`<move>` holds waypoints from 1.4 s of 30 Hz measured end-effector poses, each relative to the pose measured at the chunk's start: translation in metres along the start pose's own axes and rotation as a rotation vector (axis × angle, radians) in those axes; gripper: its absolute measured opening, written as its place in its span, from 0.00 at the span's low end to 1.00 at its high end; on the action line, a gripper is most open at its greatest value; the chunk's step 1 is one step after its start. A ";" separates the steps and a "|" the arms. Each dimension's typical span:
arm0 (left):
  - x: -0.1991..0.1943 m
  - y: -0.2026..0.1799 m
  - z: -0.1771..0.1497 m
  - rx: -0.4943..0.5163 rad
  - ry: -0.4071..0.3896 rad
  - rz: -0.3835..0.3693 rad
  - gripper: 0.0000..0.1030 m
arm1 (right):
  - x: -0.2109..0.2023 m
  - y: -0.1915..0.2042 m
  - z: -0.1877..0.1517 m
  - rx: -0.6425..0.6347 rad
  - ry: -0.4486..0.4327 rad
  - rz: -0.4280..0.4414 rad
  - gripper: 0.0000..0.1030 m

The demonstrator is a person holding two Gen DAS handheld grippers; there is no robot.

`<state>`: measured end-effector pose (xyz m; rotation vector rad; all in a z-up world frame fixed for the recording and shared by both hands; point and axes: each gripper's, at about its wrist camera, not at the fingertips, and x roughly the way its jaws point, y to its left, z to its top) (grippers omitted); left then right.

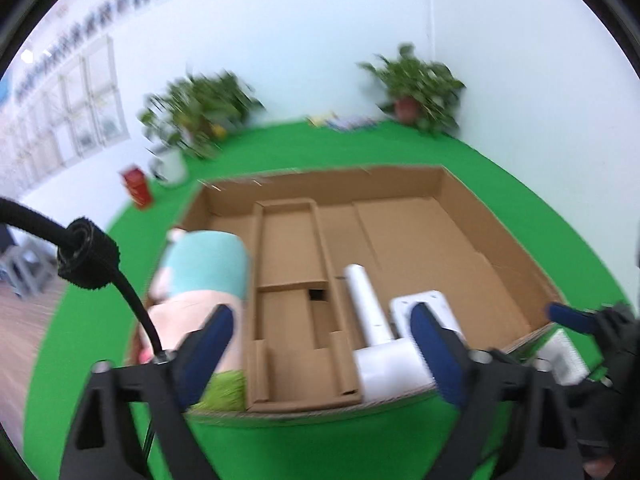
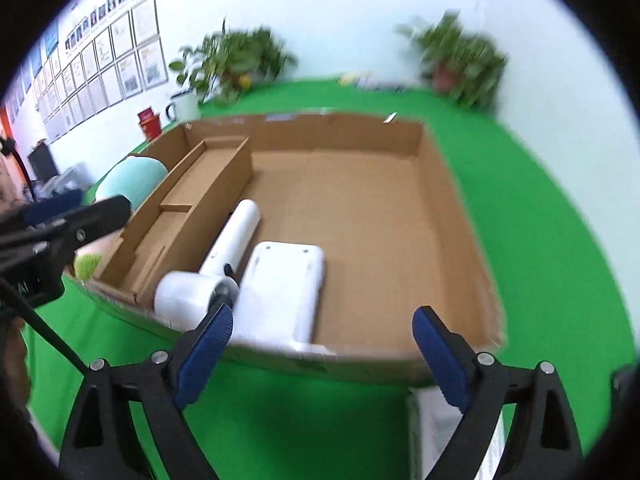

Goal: Organize objects
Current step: 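Move the right gripper to the white-and-green product box and grasp it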

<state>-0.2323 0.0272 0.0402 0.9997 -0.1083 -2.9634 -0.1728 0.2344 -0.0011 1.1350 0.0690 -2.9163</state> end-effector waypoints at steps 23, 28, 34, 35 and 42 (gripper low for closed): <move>-0.045 -0.013 -0.083 0.026 -0.008 0.037 0.98 | -0.076 0.009 -0.045 -0.049 -0.191 0.032 0.89; -0.044 -0.013 -0.091 0.047 0.026 0.006 0.98 | -0.080 -0.029 -0.058 -0.047 -0.160 -0.015 0.90; -0.028 -0.015 -0.105 0.024 0.110 -0.145 0.98 | -0.064 -0.083 -0.086 0.069 0.025 0.013 0.90; -0.026 -0.017 -0.106 0.027 0.116 -0.172 0.98 | -0.061 -0.085 -0.090 0.067 0.041 0.029 0.90; -0.024 -0.022 -0.107 -0.052 0.150 -0.399 0.97 | -0.036 -0.086 -0.103 0.105 0.152 0.065 0.78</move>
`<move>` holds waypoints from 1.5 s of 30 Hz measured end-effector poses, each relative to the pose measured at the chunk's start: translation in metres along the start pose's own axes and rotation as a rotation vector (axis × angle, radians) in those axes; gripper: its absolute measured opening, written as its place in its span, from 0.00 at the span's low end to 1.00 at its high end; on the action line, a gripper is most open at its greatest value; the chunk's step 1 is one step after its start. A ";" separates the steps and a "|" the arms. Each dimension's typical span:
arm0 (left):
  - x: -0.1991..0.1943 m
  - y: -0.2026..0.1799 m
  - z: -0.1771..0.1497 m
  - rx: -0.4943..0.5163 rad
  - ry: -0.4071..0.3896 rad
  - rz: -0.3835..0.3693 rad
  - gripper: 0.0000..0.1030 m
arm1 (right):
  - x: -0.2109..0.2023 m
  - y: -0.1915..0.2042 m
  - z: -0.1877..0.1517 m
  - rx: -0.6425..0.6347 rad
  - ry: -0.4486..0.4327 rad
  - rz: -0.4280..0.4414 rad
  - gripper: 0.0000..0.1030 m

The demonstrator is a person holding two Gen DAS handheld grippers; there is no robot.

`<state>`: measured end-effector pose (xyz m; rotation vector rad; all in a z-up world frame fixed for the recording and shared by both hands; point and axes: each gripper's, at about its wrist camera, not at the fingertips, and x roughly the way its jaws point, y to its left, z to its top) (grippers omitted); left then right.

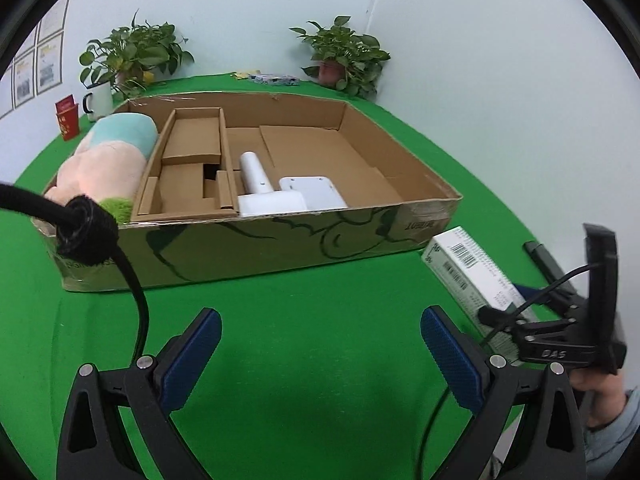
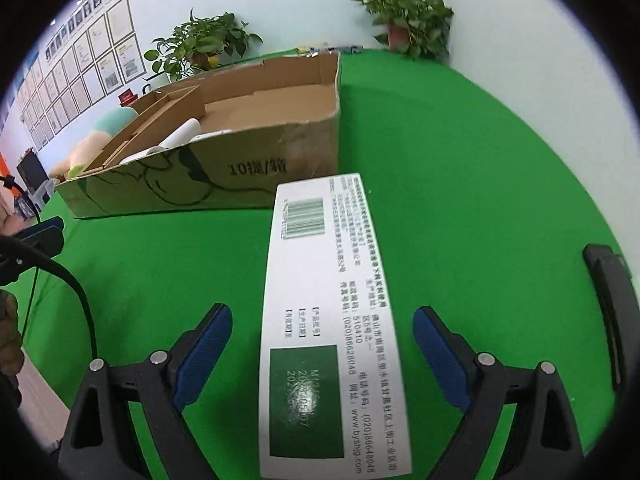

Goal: Organize objects
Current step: 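Move the right gripper to the white-and-green product box and grasp it, then lift the product box upright with the right gripper over the large box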

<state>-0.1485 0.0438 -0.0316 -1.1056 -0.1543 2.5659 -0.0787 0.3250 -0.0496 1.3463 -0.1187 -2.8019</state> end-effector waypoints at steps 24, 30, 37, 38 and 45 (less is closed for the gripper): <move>0.051 0.054 -0.014 -0.313 0.216 -0.397 0.77 | 0.008 0.140 -0.016 -0.228 0.084 0.279 0.87; 0.064 0.050 -0.016 -0.307 0.255 -0.439 0.71 | 0.012 0.144 -0.015 -0.213 0.098 0.242 0.87; 0.068 0.050 -0.020 -0.315 0.268 -0.463 0.63 | 0.015 0.150 -0.020 -0.262 0.072 0.161 0.84; 0.068 0.051 -0.020 -0.315 0.268 -0.463 0.63 | 0.015 0.150 -0.020 -0.265 0.067 0.141 0.82; 0.072 0.057 -0.018 -0.328 0.276 -0.464 0.56 | 0.012 0.138 -0.016 -0.203 0.068 0.136 0.64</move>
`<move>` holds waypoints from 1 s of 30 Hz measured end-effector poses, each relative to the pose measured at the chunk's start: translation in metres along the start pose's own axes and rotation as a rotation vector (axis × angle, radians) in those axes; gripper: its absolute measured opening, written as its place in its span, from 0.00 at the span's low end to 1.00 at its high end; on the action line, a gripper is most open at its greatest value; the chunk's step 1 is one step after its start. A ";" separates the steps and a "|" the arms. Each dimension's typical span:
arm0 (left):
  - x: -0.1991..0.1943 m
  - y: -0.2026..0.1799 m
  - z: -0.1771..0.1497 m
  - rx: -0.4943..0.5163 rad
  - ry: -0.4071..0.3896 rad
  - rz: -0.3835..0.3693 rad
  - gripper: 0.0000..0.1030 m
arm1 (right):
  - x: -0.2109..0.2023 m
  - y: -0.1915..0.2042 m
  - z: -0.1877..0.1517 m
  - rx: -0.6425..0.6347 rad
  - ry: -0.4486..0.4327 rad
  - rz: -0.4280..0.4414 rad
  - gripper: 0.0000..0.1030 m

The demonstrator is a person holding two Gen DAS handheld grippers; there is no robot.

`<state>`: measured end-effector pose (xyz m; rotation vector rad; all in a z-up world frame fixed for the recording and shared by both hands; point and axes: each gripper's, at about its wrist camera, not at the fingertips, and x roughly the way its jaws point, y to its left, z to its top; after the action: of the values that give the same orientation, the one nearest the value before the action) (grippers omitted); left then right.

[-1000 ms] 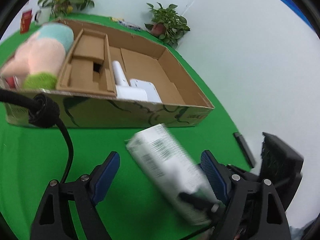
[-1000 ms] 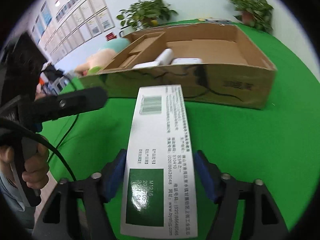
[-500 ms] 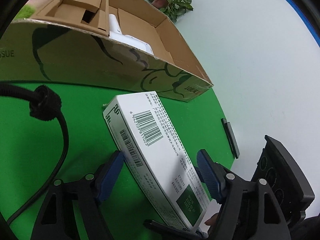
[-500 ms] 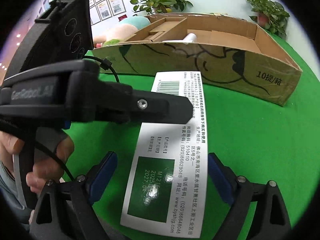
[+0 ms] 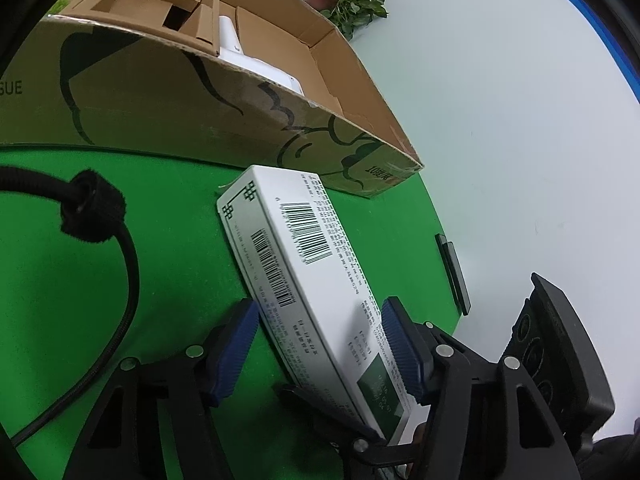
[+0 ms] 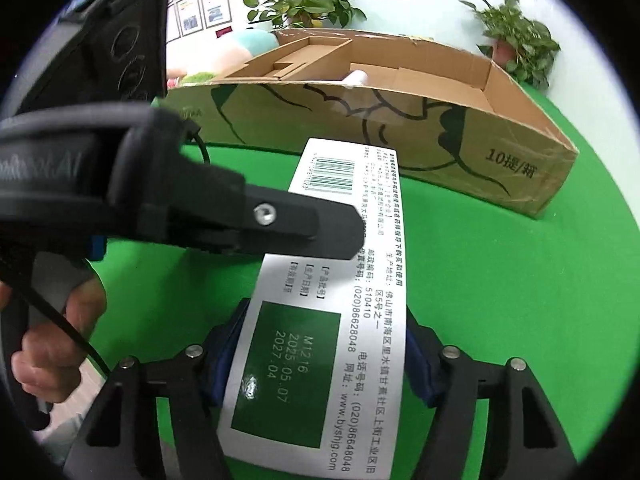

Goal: Organize objects
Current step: 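Lift the product box upright with the right gripper over the large box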

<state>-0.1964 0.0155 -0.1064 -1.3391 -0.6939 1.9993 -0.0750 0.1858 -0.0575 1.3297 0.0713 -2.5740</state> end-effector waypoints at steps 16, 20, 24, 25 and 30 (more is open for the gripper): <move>-0.017 -0.008 0.018 0.021 -0.035 -0.040 0.41 | -0.029 -0.003 0.011 0.042 -0.069 0.062 0.62; -0.042 -0.029 0.034 0.081 -0.091 -0.045 0.41 | -0.052 0.003 0.027 -0.007 -0.155 0.032 0.62; -0.061 -0.052 0.052 0.155 -0.137 -0.015 0.40 | -0.069 0.004 0.044 -0.024 -0.235 0.023 0.61; -0.060 -0.061 0.053 0.173 -0.145 -0.007 0.40 | -0.071 0.004 0.048 -0.027 -0.253 0.014 0.61; -0.060 -0.088 0.093 0.256 -0.171 0.020 0.40 | -0.079 -0.004 0.064 -0.018 -0.314 -0.010 0.61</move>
<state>-0.2477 0.0218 0.0256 -1.0378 -0.4804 2.1534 -0.0830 0.1952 0.0437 0.9062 0.0446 -2.7478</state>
